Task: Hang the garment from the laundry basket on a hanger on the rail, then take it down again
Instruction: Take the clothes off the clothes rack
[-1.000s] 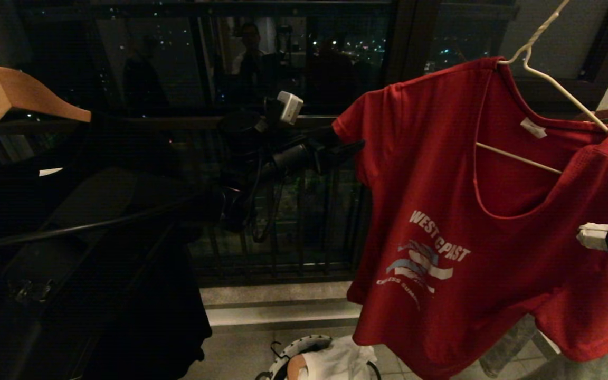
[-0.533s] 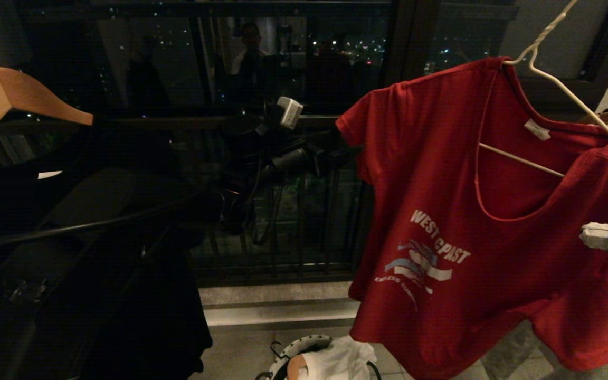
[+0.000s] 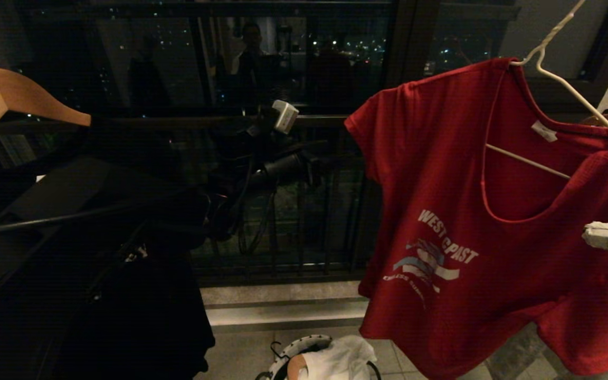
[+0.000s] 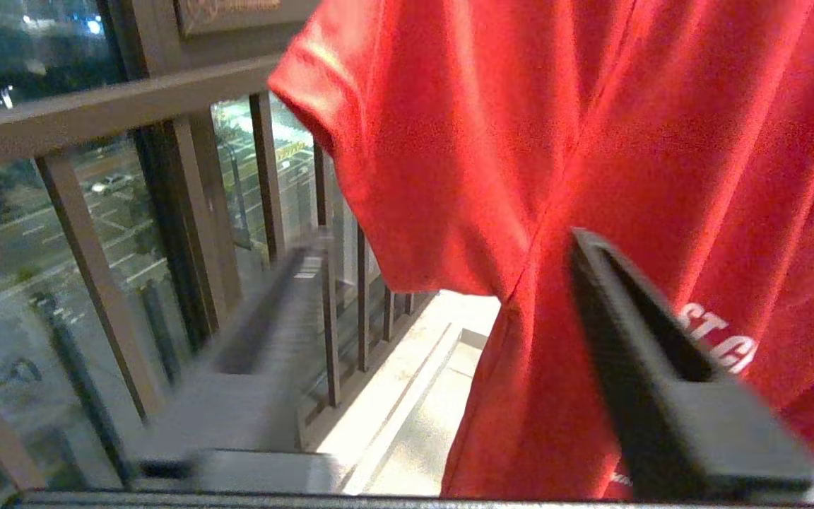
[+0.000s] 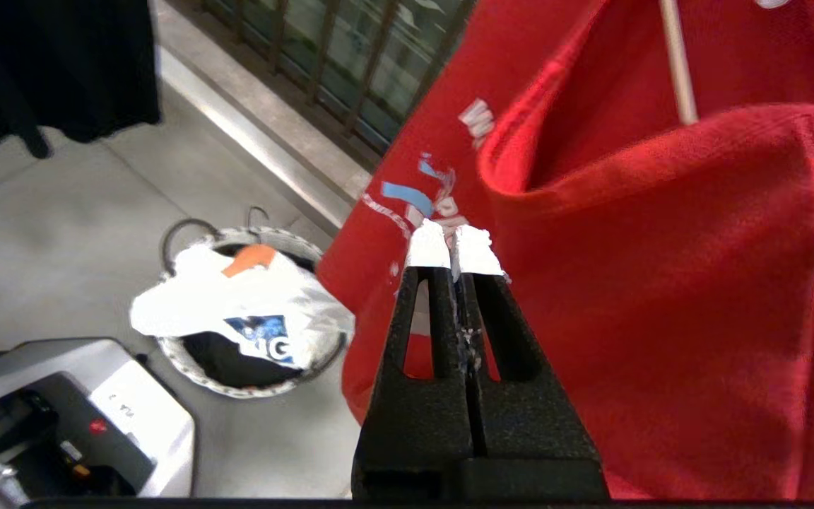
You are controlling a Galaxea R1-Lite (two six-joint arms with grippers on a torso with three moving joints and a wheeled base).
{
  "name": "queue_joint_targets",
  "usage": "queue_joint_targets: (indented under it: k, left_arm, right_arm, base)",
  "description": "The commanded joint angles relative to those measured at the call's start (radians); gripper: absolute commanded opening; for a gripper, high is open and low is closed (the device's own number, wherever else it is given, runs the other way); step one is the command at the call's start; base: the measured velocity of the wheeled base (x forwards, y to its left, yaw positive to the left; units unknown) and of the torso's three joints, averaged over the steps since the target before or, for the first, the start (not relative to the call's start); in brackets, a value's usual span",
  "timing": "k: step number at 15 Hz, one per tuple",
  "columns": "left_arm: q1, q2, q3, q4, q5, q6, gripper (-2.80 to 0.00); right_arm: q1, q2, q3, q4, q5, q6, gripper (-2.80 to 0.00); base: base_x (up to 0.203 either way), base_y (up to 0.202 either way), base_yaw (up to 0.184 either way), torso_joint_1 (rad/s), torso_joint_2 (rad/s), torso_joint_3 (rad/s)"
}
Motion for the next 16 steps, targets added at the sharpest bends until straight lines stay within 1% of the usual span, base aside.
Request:
queue_joint_targets:
  k: [1, 2, 4, 6, 8, 10, 11, 13, 14, 16]
  left_arm:
    - [0.0, -0.024, 0.007, -0.004, -0.003, -0.002, -2.8]
    - [0.0, -0.028, 0.012, -0.004, -0.003, -0.002, -2.8]
    - [0.0, -0.035, 0.022, -0.004, -0.002, -0.002, -2.8]
    - [0.0, -0.035, 0.025, -0.003, -0.002, -0.002, -2.8]
    - [0.0, -0.036, 0.028, -0.002, 0.0, -0.002, -2.8]
    - [0.0, -0.043, 0.027, 0.04, 0.018, -0.001, -2.8]
    - [-0.001, -0.057, 0.028, 0.088, 0.03, 0.009, -2.8]
    - [-0.001, -0.073, 0.027, 0.168, 0.058, 0.07, -2.8]
    - [-0.001, -0.072, 0.026, 0.177, 0.079, 0.093, -2.8]
    - [-0.003, -0.067, 0.024, 0.178, 0.102, 0.096, -2.8]
  right_arm:
    - [-0.015, 0.011, -0.002, 0.001, -0.004, -0.004, -2.8]
    - [-0.042, 0.022, -0.005, -0.006, -0.013, -0.003, -2.8]
    - [-0.092, 0.051, 0.007, -0.099, -0.025, 0.001, -2.8]
    - [-0.123, 0.063, 0.019, -0.147, -0.032, 0.004, -2.8]
    - [-0.143, 0.065, 0.02, -0.154, -0.031, 0.004, -2.8]
    - [-0.168, 0.083, 0.016, -0.167, -0.033, 0.004, -2.8]
    - [-0.179, 0.092, 0.018, -0.185, -0.033, 0.004, -2.8]
    - [-0.186, 0.097, 0.019, -0.199, -0.033, 0.005, -2.8]
    - [-0.187, 0.097, 0.019, -0.199, -0.033, 0.005, -2.8]
    - [-0.187, 0.1, 0.017, -0.199, -0.033, 0.005, -2.8]
  base:
    - [0.0, 0.0, 0.0, 0.0, 0.0, 0.0]
    - [0.0, 0.0, 0.0, 0.0, 0.0, 0.0]
    - [0.0, 0.0, 0.0, 0.0, 0.0, 0.0]
    - [0.0, 0.0, 0.0, 0.0, 0.0, 0.0]
    - [0.0, 0.0, 0.0, 0.0, 0.0, 0.0]
    - [0.0, 0.0, 0.0, 0.0, 0.0, 0.0]
    - [0.0, 0.0, 0.0, 0.0, 0.0, 0.0]
    - [0.0, 0.0, 0.0, 0.0, 0.0, 0.0]
    - [0.0, 0.0, 0.0, 0.0, 0.0, 0.0]
    - [0.0, 0.0, 0.0, 0.0, 0.0, 0.0]
